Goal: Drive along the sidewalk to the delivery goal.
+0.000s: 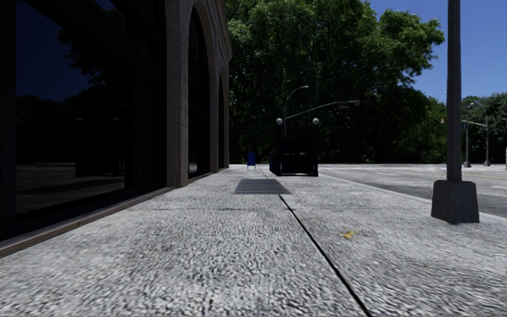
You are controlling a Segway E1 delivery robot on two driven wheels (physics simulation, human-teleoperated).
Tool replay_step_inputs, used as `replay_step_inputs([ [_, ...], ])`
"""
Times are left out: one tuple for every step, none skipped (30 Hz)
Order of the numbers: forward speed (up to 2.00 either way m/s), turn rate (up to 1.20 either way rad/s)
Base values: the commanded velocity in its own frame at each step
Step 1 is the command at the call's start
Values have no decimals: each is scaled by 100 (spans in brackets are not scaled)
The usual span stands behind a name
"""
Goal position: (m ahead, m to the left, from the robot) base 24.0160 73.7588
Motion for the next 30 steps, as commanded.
replay_step_inputs([
  [193, 0],
  [193, 0],
  [193, 0],
  [193, 0],
  [193, 0],
  [193, 0],
  [193, 0],
  [193, 0],
  [193, 0],
  [193, 0],
  [193, 0],
  [193, 0],
  [193, 0],
  [193, 0],
  [193, 0],
  [193, 0],
  [193, 0],
  [193, 0],
  [193, 0],
  [193, 0],
  [193, 0],
  [193, 0],
  [193, 0],
  [193, 0],
  [193, 0],
  [193, 0],
  [193, 0],
  [193, 0],
  [193, 0],
  [193, 0],
])
